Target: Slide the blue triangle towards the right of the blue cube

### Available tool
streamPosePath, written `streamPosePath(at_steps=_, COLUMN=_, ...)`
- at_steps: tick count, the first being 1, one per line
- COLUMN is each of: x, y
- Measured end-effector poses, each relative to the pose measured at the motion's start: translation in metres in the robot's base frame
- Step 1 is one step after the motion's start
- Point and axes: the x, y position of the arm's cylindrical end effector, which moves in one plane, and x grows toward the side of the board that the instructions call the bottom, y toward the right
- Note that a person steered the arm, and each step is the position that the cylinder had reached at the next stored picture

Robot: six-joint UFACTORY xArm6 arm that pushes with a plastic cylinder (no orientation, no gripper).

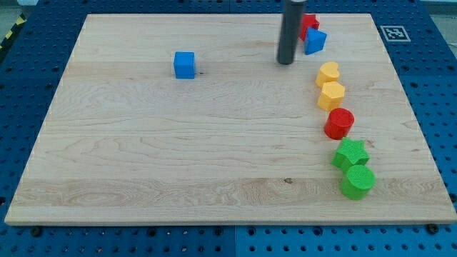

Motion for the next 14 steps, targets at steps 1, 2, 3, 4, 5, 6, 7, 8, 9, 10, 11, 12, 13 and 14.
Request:
streamPosePath(at_steps=1, x=0.0, y=0.049)
streamPosePath(at_steps=2, x=-0.001, y=0.094)
streamPosePath(at_steps=3, x=-0.039, y=0.1)
streamPosePath(at_steps=4, x=-0.052, y=0.097)
streamPosePath(at_steps=5, x=-0.052, y=0.066)
streamPosePath(at_steps=6, x=-0.052, y=0.025)
streamPosePath(at_steps=7, x=-0.052, y=-0.003)
streamPosePath(at_steps=8, x=-0.028, y=-0.005)
streamPosePath(at_steps=9, x=-0.014, y=-0.002)
streamPosePath(at_steps=10, x=0.0, y=-0.009)
streamPosePath(at_steps=11, x=0.016, y=-0.009)
streamPosePath(at_steps=12, x=0.03, y=-0.009)
streamPosePath(at_steps=13, x=0.043, y=-0.009)
streamPosePath(at_steps=14, x=0.047, y=-0.009)
